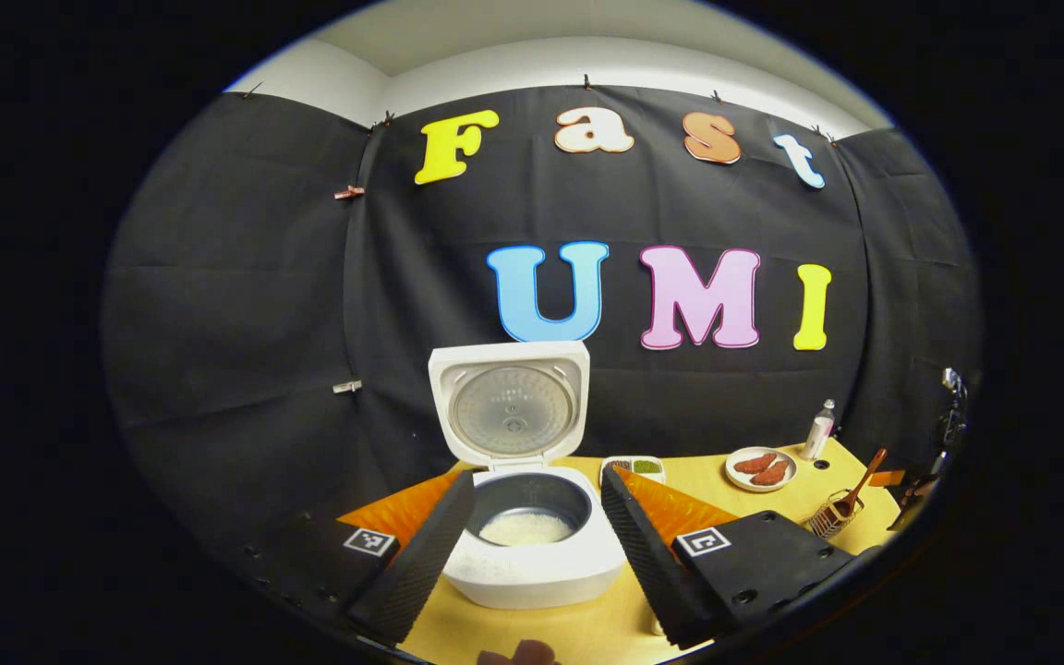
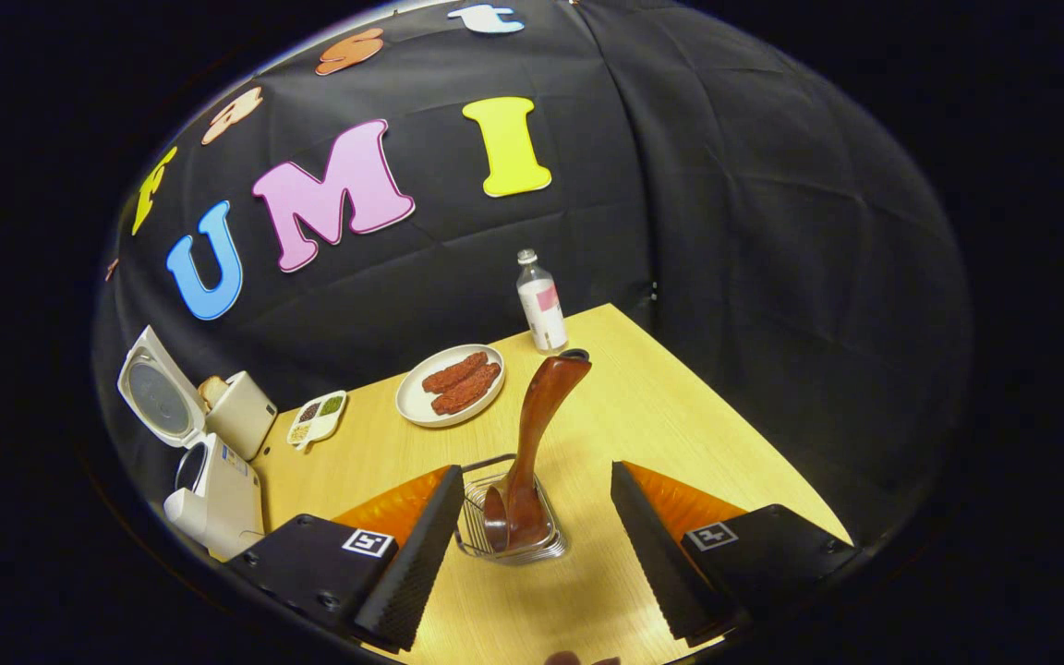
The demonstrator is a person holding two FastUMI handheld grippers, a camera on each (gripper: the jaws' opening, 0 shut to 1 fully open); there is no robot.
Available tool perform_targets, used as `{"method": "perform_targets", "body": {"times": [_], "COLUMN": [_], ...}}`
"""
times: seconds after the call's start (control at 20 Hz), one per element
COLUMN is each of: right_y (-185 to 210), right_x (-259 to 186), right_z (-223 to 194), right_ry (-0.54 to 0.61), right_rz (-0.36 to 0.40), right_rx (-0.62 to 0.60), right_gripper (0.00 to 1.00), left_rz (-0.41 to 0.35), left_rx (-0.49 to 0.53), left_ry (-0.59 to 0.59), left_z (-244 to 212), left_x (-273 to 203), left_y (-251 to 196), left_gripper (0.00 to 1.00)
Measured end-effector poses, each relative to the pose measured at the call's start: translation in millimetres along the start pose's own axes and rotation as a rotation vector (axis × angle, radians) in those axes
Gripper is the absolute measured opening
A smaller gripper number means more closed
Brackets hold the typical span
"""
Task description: Close the left gripper, press the button to open the rice cooker; take a wooden spoon from the chopstick holder with the right hand, scoop a spoonful of rice and pour it into the rice cooker, then put the wooden spoon back into the chopstick holder.
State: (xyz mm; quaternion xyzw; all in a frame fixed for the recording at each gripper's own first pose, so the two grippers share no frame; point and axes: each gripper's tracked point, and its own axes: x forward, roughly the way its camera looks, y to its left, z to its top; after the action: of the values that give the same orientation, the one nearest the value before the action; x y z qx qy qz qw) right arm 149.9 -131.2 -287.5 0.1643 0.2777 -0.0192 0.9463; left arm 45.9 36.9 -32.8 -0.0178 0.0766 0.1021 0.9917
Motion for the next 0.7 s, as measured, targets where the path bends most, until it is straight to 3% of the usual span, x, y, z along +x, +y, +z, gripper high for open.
{"method": "perform_targets", "body": {"times": [0.25,0.45,0.7], "right_y": [21,54,90], "right_x": [-62,-122,-162], "right_z": [41,67,83], "right_ry": [-0.120,-0.197,-0.265], "right_rz": [-0.010,0.031,0.054], "right_rx": [-0.039,-0.094,-0.128], "right_gripper": [0.98,0.99,0.98], "left_rz": [-0.004,-0.002,-0.025], "left_rx": [-0.071,-0.068,-0.093], "left_ry": [-0.091,-0.158,-0.165], "left_z": [52,94,122], "left_x": [38,78,144], "left_y": [21,42,55], "left_gripper": [0.94,0.95,0.95]}}
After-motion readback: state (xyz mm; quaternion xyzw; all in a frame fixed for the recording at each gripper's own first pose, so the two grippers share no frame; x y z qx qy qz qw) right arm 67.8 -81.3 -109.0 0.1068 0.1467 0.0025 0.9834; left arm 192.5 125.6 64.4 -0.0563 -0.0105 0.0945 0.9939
